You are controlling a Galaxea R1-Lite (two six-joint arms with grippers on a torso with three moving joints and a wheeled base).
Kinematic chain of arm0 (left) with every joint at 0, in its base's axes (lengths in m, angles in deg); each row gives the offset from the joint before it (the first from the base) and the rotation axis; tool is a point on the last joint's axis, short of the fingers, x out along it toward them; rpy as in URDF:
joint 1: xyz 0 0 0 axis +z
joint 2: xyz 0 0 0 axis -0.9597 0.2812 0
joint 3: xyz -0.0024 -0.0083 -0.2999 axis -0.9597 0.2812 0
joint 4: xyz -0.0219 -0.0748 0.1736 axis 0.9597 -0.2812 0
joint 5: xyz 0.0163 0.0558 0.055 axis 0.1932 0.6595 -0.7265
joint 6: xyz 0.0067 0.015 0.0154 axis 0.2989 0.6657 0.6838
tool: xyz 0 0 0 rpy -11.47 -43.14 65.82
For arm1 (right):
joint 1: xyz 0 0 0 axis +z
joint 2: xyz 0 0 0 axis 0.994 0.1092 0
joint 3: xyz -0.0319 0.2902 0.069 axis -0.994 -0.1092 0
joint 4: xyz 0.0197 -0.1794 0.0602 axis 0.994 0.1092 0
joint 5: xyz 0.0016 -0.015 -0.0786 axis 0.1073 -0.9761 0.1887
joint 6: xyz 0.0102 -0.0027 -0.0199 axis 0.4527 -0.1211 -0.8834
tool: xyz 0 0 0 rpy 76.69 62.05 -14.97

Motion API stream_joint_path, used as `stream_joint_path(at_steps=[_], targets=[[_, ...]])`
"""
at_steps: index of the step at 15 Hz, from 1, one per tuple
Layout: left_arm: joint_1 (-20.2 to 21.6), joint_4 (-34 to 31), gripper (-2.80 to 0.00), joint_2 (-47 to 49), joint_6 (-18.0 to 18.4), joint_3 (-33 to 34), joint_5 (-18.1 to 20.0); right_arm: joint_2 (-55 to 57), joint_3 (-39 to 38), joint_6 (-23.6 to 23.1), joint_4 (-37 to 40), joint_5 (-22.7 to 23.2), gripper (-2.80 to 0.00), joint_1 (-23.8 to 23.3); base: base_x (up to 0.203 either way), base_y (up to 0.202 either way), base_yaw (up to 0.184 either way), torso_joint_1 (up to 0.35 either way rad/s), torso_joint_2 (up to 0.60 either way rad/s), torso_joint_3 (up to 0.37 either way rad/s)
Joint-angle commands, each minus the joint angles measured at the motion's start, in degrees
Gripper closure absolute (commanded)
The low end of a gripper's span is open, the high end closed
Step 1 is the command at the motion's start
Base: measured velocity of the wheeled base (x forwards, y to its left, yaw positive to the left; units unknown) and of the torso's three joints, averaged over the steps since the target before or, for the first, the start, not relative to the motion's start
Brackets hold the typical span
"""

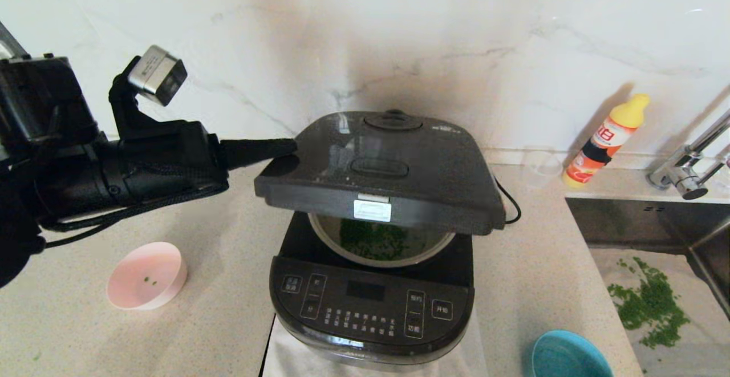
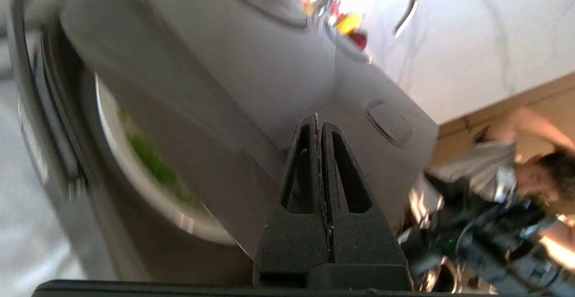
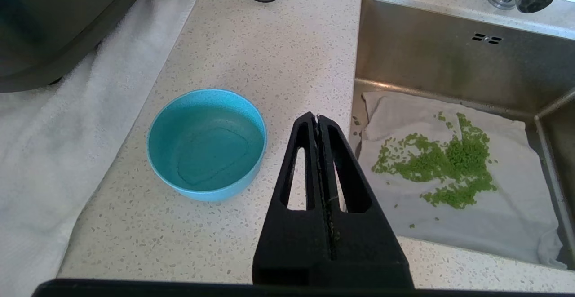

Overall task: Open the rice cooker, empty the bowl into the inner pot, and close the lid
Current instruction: Close the rice cooker

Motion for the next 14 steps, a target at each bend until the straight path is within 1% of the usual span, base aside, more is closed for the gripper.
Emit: stream_joint_path(at_steps=[1,4,8,10,14], targets=[[-0.06,0.09,0.00,-2.52,1.37,4.79,0.27,-0.01,0.00,-0.06,0.00,0.02,0.00,0.01,0.000,0.000,0.000,0.000,0.00,0.000],[-1.08,0.17,0.00,-3.19,3.99,9.50,0.19,-0.01,0.00,-0.06,0.00,0.02,0.00,0.01,0.000,0.000,0.000,0.000,0.00,0.000],[-1.22,0.35,0.00,-3.22,6.76,15.32,0.10,-0.01,0.00,-0.06,0.00,0.02,0.00,0.01,0.000,0.000,0.000,0.000,0.00,0.000],[-1.18,0.39,0.00,-2.99,8.70,17.91,0.10,-0.01,0.00,0.03,0.00,0.02,0.00,0.01,0.000,0.000,0.000,0.000,0.00,0.000],[-1.22,0.40,0.00,-2.37,9.10,20.15,0.03,-0.01,0.00,-0.06,0.00,0.02,0.00,0.01,0.000,0.000,0.000,0.000,0.00,0.000]])
